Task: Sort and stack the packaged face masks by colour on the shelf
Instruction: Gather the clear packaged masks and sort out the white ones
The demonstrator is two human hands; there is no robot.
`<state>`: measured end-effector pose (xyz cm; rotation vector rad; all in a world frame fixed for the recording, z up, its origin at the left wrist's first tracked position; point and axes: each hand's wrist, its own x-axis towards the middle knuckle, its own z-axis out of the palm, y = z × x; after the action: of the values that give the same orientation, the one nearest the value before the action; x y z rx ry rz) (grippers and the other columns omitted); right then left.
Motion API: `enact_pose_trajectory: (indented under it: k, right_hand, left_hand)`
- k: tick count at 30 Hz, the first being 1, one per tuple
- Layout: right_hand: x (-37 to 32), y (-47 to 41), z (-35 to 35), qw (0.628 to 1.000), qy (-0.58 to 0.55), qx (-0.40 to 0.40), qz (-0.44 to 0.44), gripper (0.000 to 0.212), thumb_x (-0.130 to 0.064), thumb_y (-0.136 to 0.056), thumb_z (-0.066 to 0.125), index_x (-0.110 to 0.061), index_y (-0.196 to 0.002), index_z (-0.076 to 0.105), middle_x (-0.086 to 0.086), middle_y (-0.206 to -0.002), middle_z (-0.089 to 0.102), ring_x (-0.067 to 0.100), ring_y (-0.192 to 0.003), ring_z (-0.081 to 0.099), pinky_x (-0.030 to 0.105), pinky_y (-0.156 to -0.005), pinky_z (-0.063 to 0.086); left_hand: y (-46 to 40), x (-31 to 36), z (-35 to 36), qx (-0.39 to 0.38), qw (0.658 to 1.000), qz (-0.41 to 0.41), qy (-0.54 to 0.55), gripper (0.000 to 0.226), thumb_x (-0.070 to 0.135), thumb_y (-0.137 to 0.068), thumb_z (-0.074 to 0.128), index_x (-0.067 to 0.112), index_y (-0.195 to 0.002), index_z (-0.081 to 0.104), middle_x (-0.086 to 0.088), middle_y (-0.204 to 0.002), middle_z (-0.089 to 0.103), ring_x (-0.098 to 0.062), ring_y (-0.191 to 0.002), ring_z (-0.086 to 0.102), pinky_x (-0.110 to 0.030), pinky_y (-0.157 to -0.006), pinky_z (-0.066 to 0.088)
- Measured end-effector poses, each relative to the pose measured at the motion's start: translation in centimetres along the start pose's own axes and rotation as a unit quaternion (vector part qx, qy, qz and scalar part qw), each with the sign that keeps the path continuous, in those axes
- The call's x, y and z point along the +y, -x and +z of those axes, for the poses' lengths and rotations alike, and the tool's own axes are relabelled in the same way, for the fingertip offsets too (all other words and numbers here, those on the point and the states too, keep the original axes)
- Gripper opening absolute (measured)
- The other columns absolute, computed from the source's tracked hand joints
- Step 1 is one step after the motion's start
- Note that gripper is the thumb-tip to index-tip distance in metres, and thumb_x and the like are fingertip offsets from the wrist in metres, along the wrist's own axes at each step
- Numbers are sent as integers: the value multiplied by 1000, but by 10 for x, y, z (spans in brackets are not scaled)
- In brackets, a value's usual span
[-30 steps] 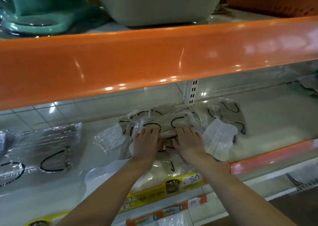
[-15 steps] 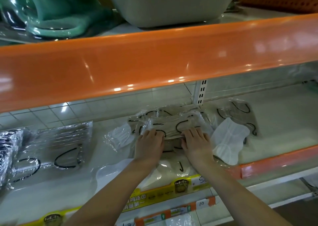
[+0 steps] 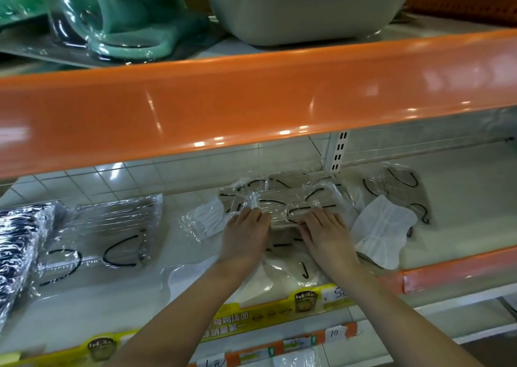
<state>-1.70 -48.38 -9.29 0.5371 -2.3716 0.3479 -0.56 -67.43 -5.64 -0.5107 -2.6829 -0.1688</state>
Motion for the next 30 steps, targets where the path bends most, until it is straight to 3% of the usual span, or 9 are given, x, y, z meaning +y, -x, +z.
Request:
enact_pose_trajectory:
  k: [4, 9, 12, 14, 20, 27, 30]
  right_hand:
    - [-4, -3, -1, 1000, -2, 8, -26, 16, -22, -87, 53, -12, -82, 64, 2, -81, 60, 22, -75, 59, 33, -65, 46]
    - [-29, -17, 2, 999, -42, 3, -22, 19, -22, -87, 49, -12, -79, 63, 2, -81, 59, 24, -78, 57, 35, -69, 47]
    - [-52, -27, 4, 996, -88, 9, -13, 20, -22, -86, 48, -11, -80, 62, 3, -81, 58, 21, -80, 50, 32, -72, 40]
    - [-70, -35, 6, 993, -110, 26, -21, 20, -21, -85, 48, -9, -79, 62, 4, -80, 59, 20, -80, 46, 29, -73, 35]
    - [-124, -51, 21, 987, -151, 24, -41, 22, -23, -90, 47, -10, -86, 64, 4, -85, 58, 22, -81, 51, 31, -71, 41]
    - [-190, -59, 41, 976, -198, -42, -86, 23, -16, -85, 44, -12, -94, 65, 3, -91, 58, 20, -84, 50, 34, -72, 42]
    - [-217, -60, 49, 970, -209, -62, -108, 19, -9, -80, 55, -14, -97, 61, 3, -92, 57, 20, -84, 48, 27, -71, 35]
  left_hand:
    - [15, -23, -6, 52, 998, 31, 12, 32, 0, -52, 85, 12, -67, 60, -3, -68, 57, -22, -62, 58, -28, -47, 46]
    - [35, -52, -9, 101, 995, 13, -11, 23, 3, -62, 80, 11, -71, 60, -4, -72, 57, -22, -61, 56, -30, -48, 45]
    - [45, -70, -12, 128, 991, -8, -37, 7, 9, -74, 62, 11, -68, 59, -3, -68, 57, -21, -58, 56, -30, -47, 44]
    - [53, -83, -17, 135, 989, -33, -41, 16, 15, -79, 52, 12, -66, 60, -2, -64, 57, -22, -56, 56, -30, -45, 44]
    - [82, -119, -44, 194, 975, -91, -53, 23, 18, -84, 49, 10, -67, 62, -3, -68, 59, -24, -59, 58, -28, -46, 39]
    - [129, -172, -66, 192, 969, -140, -66, 18, 17, -81, 47, 8, -74, 61, -6, -78, 61, -30, -71, 57, -34, -57, 45]
    - [150, -194, -69, 194, 968, -139, -82, 15, 14, -81, 47, 7, -75, 60, -8, -78, 60, -32, -72, 57, -37, -56, 47]
